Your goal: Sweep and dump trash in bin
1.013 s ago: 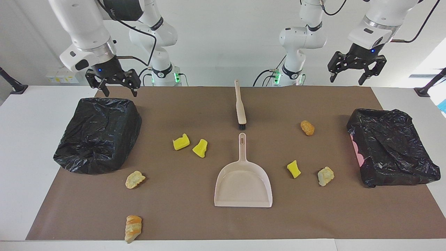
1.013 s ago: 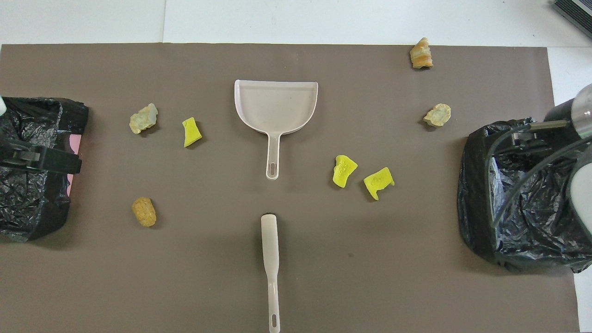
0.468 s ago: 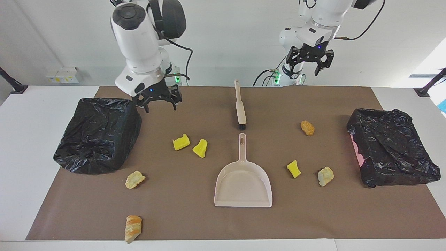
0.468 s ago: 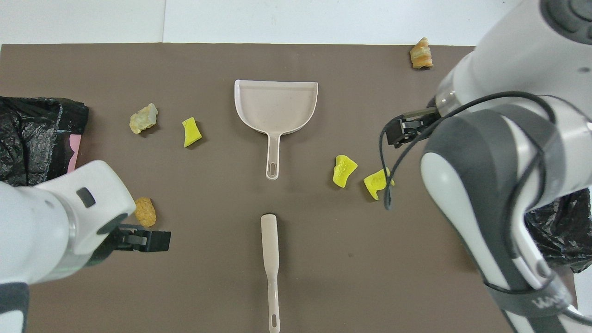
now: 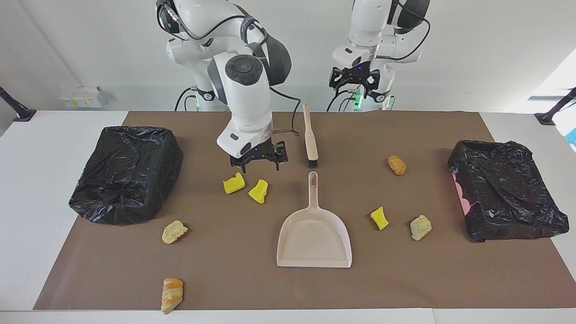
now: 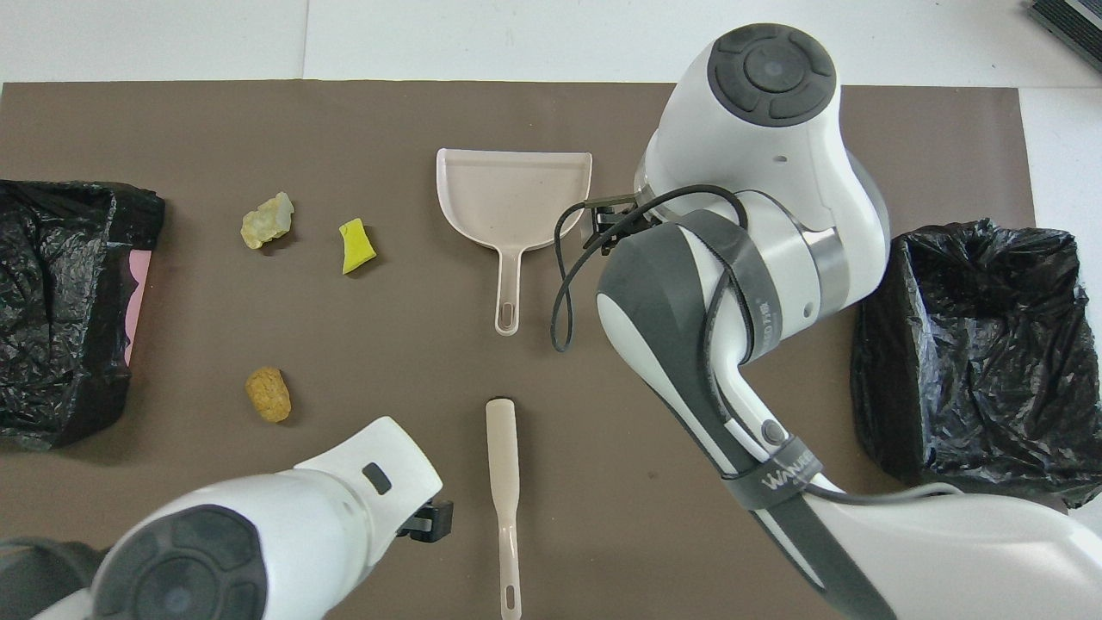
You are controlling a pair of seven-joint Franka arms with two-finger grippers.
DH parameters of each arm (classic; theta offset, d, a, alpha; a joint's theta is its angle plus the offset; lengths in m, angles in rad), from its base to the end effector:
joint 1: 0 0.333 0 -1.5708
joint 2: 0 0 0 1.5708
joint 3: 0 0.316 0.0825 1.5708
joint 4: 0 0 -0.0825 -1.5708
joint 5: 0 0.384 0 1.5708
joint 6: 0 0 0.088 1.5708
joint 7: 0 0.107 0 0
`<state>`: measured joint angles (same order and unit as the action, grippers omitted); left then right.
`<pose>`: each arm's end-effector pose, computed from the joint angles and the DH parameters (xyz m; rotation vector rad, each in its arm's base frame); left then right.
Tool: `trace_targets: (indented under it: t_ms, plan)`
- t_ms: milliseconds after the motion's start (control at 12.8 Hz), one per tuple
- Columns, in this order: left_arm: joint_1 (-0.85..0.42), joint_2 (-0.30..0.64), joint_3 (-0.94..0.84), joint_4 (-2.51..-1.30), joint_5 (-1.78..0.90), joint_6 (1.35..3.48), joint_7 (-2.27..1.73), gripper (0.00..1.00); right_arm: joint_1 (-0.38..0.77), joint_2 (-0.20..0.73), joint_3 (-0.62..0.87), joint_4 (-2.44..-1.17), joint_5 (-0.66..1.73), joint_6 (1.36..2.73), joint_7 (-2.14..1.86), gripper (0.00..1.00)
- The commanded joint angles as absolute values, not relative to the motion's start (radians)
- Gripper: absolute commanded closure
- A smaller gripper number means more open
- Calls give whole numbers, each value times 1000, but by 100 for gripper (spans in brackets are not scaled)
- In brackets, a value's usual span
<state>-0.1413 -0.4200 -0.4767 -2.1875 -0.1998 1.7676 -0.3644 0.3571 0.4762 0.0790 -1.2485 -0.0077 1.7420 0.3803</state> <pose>0.3343 -0.2862 0.5306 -3.1187 0.2667 0.0575 0.6397 0.2841 0.4940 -3.1071 -0.0745 -0.0091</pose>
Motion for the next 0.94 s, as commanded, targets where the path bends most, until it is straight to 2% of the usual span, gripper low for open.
trace_targets:
  t_ms: [0, 234, 468, 857]
  plan:
    - [-150, -451, -544, -2282, -244, 1864, -419, 0, 376, 546, 89, -1201, 15, 1801, 461, 0]
    - [-162, -439, -679, -2385, -281, 2002, -509, 0, 461, 621, 77, -1200, 2, 1876, 575, 0]
    - [-167, -422, -762, -2459, -352, 2095, -554, 0, 480, 667, 77, -1200, -3, 1913, 613, 0]
    - [-176, -289, -845, -2511, -383, 2243, -624, 0, 545, 729, 75, -1209, -55, 2002, 727, 0]
